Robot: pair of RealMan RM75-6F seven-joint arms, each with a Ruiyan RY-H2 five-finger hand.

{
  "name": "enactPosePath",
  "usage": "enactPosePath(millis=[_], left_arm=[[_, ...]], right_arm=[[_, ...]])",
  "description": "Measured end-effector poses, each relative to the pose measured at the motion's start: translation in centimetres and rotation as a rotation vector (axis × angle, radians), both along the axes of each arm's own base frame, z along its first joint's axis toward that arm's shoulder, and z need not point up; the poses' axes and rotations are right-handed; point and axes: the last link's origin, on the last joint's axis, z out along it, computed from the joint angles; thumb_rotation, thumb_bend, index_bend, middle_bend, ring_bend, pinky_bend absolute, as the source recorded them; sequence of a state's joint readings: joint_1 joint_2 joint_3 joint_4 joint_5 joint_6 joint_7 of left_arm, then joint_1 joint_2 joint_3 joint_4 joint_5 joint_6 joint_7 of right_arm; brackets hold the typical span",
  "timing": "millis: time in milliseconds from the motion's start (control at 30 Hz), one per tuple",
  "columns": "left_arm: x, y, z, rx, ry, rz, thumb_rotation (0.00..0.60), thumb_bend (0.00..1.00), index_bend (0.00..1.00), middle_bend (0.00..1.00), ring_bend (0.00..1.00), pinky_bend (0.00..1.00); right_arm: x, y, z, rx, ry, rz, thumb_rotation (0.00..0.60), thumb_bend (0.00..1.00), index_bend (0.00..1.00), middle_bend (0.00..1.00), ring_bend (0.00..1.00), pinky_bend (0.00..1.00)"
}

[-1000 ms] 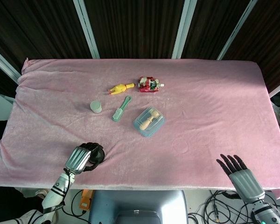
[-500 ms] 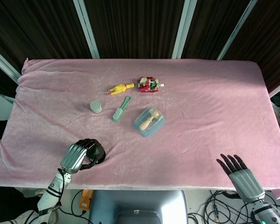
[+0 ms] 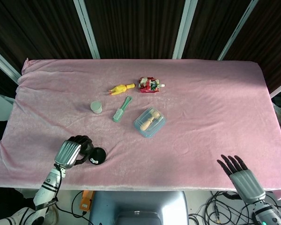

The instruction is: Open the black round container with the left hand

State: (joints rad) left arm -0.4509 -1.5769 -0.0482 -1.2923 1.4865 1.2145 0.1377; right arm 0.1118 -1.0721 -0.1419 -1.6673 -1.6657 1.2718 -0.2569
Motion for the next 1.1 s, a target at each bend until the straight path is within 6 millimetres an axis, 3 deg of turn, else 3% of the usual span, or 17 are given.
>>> enactPosePath(millis=[100,267,433,667,867,1100], left_arm=[[-0.6,0.3,-0.1,0.02,0.05,-0.004,0.6,0.33,0.31,0.31,0.34,0.51],[-0.9,0.2,-0.3,0.014,0.062,0.0,0.6,0.32,0.23,0.15,0.13,0.33],[-0.8,0.1,-0.1,-0.003,0.058,0.003,0.6,0.32,0.18,0.06,0.04,0.22],[-1.0,0.2,0.3,0.02,0.074,-0.005,0.6,0.32,0.17,0.02,0.01,0.19],[-1.0,-0.8,1.9,0.056,0.06,-0.02,0.6,0.32,0.17,0.02,0.02,0.2],[-1.4,-5.7,5.9,0.073,0.074,-0.023,0.6,0.32,0.17,0.02,0.04,0.18]], right_arm=[[0.0,0.0,0.0,-0.002,-0.001,-0.001,0.6,0.0,0.0,0.0,0.0,0.09],[0.0,0.1,0.0,-0.004,-0.001,-0.002,0.6,0.0,0.0,0.0,0.0,0.09],[0.0,0.1,0.0,-0.012,-0.001,-0.005,0.6,0.0,0.0,0.0,0.0,0.09],[0.0,0.1,-0.1,-0.008,0.002,-0.007,0.6,0.0,0.0,0.0,0.0,0.09],[0.0,0.1,0.0,-0.012,0.0,-0.008,0.6,0.0,0.0,0.0,0.0,0.09],[0.0,0.2,0.0,-0.028,-0.003,-0.009,0.6,0.0,0.0,0.0,0.0,0.09]])
